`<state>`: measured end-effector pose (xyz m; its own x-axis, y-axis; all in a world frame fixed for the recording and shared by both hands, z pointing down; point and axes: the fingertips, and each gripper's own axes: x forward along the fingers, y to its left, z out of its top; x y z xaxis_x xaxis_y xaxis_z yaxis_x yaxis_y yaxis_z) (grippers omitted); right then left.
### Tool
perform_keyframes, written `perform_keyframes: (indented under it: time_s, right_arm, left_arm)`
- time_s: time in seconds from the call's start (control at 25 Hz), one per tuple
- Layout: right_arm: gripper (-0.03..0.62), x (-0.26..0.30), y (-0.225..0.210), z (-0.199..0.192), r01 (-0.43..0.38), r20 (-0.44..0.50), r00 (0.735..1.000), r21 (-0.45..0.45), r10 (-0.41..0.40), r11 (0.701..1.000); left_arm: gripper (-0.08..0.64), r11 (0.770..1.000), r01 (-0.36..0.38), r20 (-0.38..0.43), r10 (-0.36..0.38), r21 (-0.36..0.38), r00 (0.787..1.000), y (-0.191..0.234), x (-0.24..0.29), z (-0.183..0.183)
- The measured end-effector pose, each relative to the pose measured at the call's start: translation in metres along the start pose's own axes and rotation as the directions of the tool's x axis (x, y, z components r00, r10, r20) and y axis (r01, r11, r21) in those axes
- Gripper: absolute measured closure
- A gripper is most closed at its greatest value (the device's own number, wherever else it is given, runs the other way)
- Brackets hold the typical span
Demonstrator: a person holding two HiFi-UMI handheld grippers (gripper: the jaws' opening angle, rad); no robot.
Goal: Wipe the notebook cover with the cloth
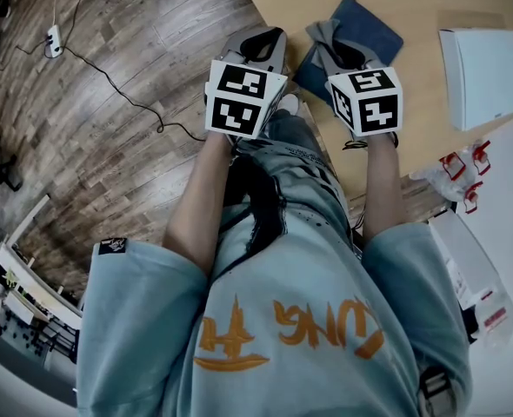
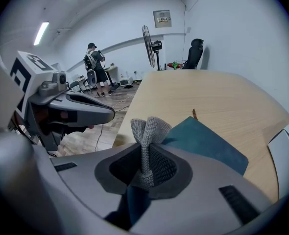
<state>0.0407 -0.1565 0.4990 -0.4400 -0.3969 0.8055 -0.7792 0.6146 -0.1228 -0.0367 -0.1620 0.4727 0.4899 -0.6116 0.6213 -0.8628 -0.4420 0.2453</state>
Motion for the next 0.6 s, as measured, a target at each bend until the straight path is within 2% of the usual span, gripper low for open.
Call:
perform_keyframes:
  time_s: [0.6]
  right_arm:
    - [0.546, -0.018, 0.067, -0.038, -0.111, -0.014, 0.994, -0.112, 0.111, 0.987]
  left_arm:
    - [0.543, 0.995, -0.103, 0.048, 0.102, 0.015, 0.994, -0.026, -0.054, -0.024]
